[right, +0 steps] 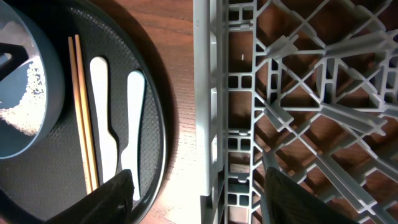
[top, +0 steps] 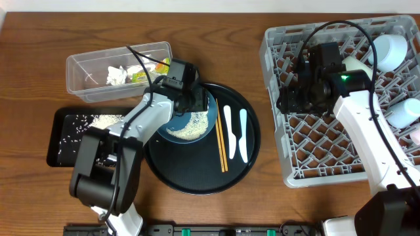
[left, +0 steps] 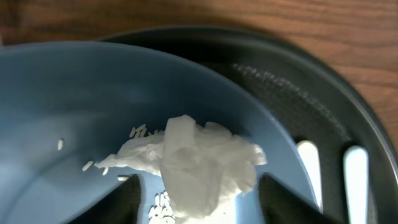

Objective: Sort waste into correct bins and load items into the dishwasher rack

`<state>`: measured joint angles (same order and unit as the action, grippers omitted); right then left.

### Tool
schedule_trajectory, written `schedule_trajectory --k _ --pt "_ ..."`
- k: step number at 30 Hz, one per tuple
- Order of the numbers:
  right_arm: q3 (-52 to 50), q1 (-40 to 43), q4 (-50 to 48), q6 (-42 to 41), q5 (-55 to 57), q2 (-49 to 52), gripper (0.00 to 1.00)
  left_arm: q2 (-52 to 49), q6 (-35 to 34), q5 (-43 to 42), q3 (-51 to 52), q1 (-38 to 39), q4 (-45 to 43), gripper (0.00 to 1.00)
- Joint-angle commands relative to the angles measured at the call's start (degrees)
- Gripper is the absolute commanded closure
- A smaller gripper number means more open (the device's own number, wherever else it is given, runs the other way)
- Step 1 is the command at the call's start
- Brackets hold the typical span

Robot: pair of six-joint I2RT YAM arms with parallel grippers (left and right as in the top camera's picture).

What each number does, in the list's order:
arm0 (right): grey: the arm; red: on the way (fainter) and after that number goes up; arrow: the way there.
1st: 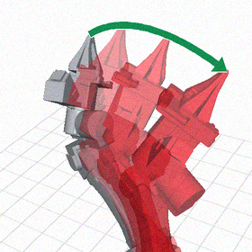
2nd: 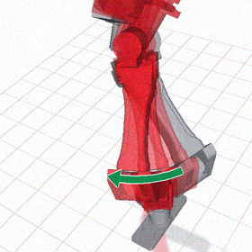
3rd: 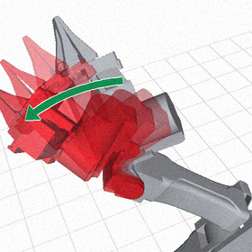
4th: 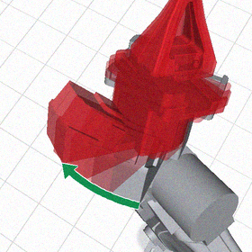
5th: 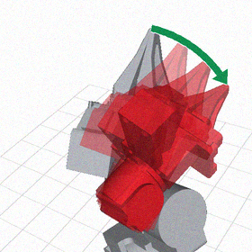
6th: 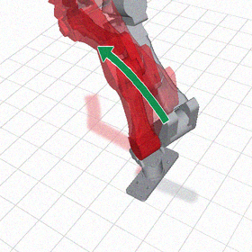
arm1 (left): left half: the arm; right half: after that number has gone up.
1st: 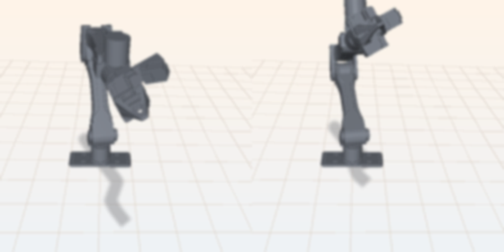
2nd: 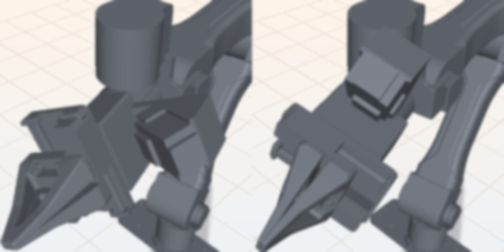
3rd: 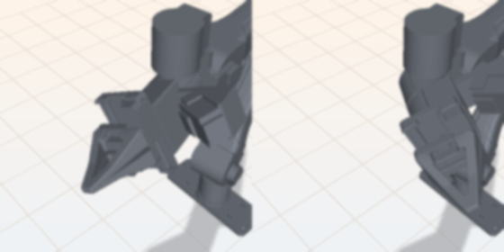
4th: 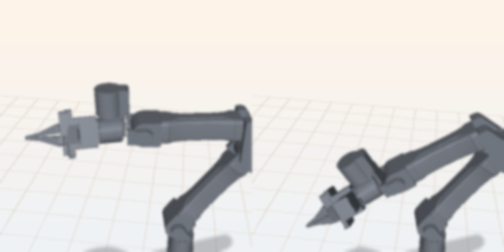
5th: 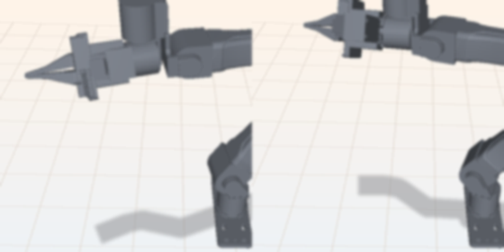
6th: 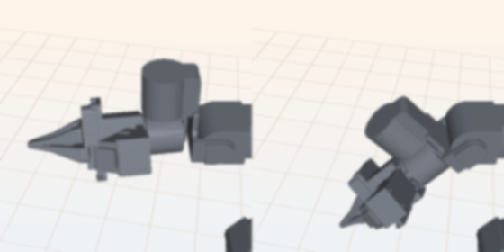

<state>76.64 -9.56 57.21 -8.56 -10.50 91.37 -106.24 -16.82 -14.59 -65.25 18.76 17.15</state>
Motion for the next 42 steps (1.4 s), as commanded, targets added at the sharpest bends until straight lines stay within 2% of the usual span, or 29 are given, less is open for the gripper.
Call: schedule_trajectory --k 1,3,4,10,15,18,27,33,37,39,41,42 --pt "-0.35 -0.24 0.09 -0.44 0.17 0.13 0.36 -1.18 0.17 0.92 0.66 -0.02 -0.09 0.65" --pt "-0.35 -0.26 0.15 -0.44 0.17 0.13 0.36 -1.18 0.15 0.92 0.66 -0.02 -0.07 0.89" --pt "-0.35 -0.26 0.22 -0.44 0.2 0.13 0.36 -1.16 0.15 0.87 0.66 -0.02 -0.07 0.94" --pt "-0.35 -0.24 0.48 -0.42 0.22 0.13 0.36 2.49 0.2 0.76 0.61 -0.09 3.8 0.94" --pt "-0.35 -0.2 0.46 -0.42 0.22 0.13 0.36 10.73 0.22 1.29 0.5 -0.59 9.07 0.94" --pt "-0.35 -0.22 0.42 -0.42 0.22 0.13 0.36 15.87 0.24 4.94 0.5 -0.79 9.51 0.94" --pt "-0.35 -0.22 0.68 -0.42 0.22 0.13 0.36 22.36 0.44 16.06 0.5 -5.22 4.17 0.94" --pt "-0.35 -0.22 0.66 -0.42 0.2 0.13 0.36 21.44 0.39 16.76 0.52 -12.83 -4.22 0.93" --pt "-0.35 -0.22 0.66 -0.42 0.2 0.13 0.36 19.3 0.35 16.74 0.52 -16.48 -5.95 0.93" --pt "-0.35 -0.22 0.66 -0.42 0.17 0.13 0.36 18.03 0.35 16.63 0.52 -17.62 -5.97 0.83" --pt "-0.35 -0.22 0.63 -0.42 0.2 0.13 0.36 16.87 0.39 16.44 0.52 -18.25 -5.88 0.44" --pt "-0.35 -0.22 0.66 -0.42 0.2 0.13 0.36 16.57 0.44 16.04 0.52 -18.29 -5.75 0.31"
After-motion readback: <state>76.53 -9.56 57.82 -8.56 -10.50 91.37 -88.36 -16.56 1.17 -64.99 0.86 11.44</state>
